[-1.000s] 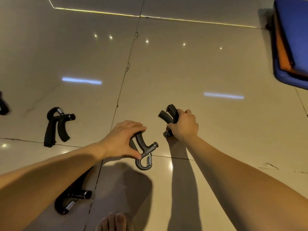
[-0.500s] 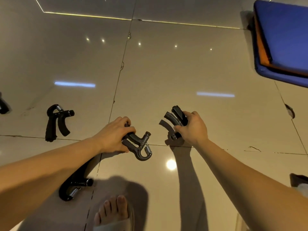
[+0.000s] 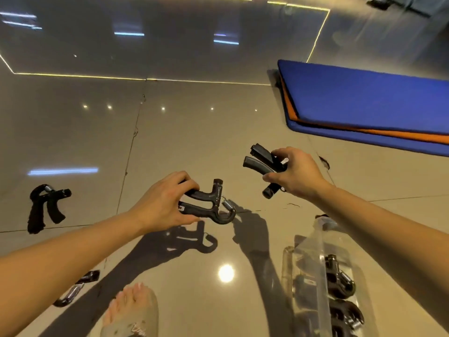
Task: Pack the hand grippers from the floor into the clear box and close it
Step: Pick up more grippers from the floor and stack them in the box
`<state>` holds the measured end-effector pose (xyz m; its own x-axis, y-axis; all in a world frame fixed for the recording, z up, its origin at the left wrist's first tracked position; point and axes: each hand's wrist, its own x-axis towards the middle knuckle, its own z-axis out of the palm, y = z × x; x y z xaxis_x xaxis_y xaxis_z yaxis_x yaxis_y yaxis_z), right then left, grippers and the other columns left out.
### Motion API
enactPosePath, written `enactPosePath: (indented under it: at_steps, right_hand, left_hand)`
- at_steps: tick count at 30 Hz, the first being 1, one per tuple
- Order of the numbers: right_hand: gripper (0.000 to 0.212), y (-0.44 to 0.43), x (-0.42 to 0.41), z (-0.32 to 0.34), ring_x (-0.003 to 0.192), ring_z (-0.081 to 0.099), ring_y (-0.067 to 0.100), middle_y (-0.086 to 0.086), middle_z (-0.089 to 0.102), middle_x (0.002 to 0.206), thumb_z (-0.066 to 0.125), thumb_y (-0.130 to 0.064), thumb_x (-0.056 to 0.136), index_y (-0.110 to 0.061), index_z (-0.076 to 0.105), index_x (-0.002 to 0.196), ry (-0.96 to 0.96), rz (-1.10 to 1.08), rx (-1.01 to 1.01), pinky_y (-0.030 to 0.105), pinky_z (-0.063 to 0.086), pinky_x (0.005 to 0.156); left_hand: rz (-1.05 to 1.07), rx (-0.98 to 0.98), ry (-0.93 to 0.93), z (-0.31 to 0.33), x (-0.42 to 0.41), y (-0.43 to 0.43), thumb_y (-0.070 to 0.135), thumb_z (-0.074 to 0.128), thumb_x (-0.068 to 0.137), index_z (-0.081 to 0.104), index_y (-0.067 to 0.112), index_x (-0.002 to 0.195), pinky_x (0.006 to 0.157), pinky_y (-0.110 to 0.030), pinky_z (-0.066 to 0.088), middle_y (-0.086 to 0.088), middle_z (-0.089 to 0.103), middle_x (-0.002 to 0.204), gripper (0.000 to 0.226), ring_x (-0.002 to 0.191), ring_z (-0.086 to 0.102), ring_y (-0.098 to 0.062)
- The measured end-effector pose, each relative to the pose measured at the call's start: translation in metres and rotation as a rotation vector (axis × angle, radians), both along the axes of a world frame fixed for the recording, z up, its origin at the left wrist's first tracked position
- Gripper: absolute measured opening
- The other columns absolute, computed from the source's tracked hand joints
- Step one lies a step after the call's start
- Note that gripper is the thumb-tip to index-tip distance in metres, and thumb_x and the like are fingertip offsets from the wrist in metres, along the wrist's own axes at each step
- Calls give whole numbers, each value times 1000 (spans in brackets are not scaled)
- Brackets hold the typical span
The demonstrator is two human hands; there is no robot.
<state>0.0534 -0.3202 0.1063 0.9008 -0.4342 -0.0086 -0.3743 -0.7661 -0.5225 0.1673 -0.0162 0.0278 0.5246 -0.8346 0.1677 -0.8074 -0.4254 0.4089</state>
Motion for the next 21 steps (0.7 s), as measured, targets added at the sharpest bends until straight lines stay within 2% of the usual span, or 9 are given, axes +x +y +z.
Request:
enactPosePath:
  at_steps: [4,8,15,18,21]
  right_hand:
    - [69,-25,-50,45,96,65,20,2,64,123,84,-28,80,-19,54,141,15,12,2,43,61,82]
    - [63,-53,-101,69,98,64,20,3,65,123,83,-26,81,-18,57,138,-3,16,-21,41,61,82]
    - [61,-94,-183,41,96,63,15,-7,61,112,83,-23,80,-17,59,136,6,-8,57,37,59,86]
    - [57,-103,-209,31,91,64,16,-11,60,105,84,-24,79,-18,63,131,17,10,93,39,61,80]
    - [63,-113,-230,21,92,64,15,-11,60,107,86,-27,76,-18,61,132,43,-22,124,41,61,81]
  left_hand:
    - [-51,-43,-25,47,-34,-38,66,73,69,55,34,116,75,-15,42,18,45,108,60,93,49,-2]
    - [-112,-39,-48,85,-63,-73,74,66,67,53,36,114,80,-25,50,18,48,108,62,97,51,-5]
    - [-210,33,-24,92,-111,-120,77,66,66,52,38,112,82,-17,45,22,49,106,62,100,52,0]
    - [-246,63,-9,85,-128,-139,78,64,66,55,35,113,83,-21,50,20,50,106,65,98,53,-1]
    - [-262,47,33,74,-144,-155,74,68,68,56,33,113,85,-25,53,17,52,106,62,98,54,-2]
